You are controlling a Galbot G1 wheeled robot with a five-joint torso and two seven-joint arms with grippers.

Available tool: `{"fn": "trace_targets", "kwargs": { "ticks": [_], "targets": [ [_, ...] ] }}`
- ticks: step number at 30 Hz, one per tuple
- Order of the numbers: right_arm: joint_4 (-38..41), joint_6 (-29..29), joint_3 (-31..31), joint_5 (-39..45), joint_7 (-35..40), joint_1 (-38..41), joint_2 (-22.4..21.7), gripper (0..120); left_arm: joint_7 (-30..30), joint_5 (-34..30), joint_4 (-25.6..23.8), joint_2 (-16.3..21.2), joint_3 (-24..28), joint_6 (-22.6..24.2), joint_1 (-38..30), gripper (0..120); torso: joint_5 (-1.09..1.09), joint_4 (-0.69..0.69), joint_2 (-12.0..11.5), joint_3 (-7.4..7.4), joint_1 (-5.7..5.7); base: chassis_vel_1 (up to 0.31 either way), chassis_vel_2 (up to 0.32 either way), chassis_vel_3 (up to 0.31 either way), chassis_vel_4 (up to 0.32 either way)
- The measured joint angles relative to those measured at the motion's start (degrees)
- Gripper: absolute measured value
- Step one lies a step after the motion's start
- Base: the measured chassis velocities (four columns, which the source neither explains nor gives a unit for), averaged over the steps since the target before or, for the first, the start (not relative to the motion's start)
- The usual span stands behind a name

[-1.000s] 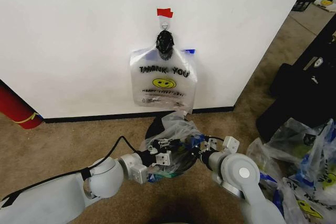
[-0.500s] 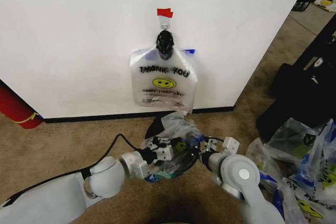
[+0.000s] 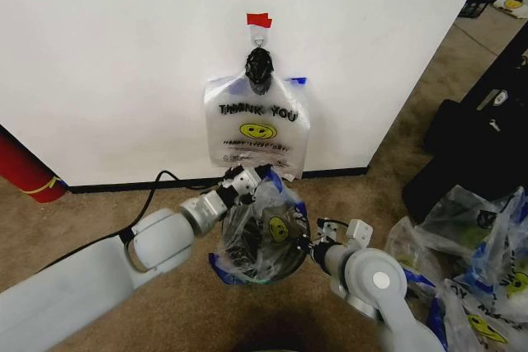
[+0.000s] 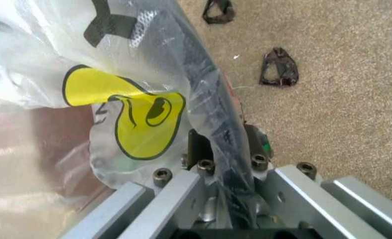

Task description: Pick up the garbage bag from the wall and place it over the trash bin.

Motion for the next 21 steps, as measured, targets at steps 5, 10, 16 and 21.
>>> {"fn": "trace_targets", "kwargs": {
  "ticks": [5,10,16,21],
  "targets": [
    [1.5,0.0,-1.1,-2.3,-2.1,-1.3,-1.4,0,1.2,0.2,3.5,0.9,0.7,0.5,-1.7,0,0.0,0.0,0.0,0.0,0.0,0.0,0.0,0.0,0.0],
    [2.3,0.0,-0.8,-5.2,-6.0,-2.3,-2.6,0,2.6,-0.6,6.5,3.6,-0.5,-0.4,-0.8,0,0.0,-0.03,0.0,0.0,0.0,0.0,0.0,0.0,0.0],
    [2.7,1.1,1.2,-5.4,-12.2,-2.6,-3.3,0,4.2,-1.0,7.0,7.2,-8.7,-2.9,7.3,0,-0.02,0.02,0.0,0.0,0.0,0.0,0.0,0.0,0.0],
    [2.6,2.4,2.3,-4.7,-13.2,-2.3,-3.4,0,4.9,-1.3,5.4,8.8,-14.3,-4.0,14.1,0,0.0,0.01,0.0,0.0,0.0,0.0,0.0,0.0,0.0]
  ]
}}
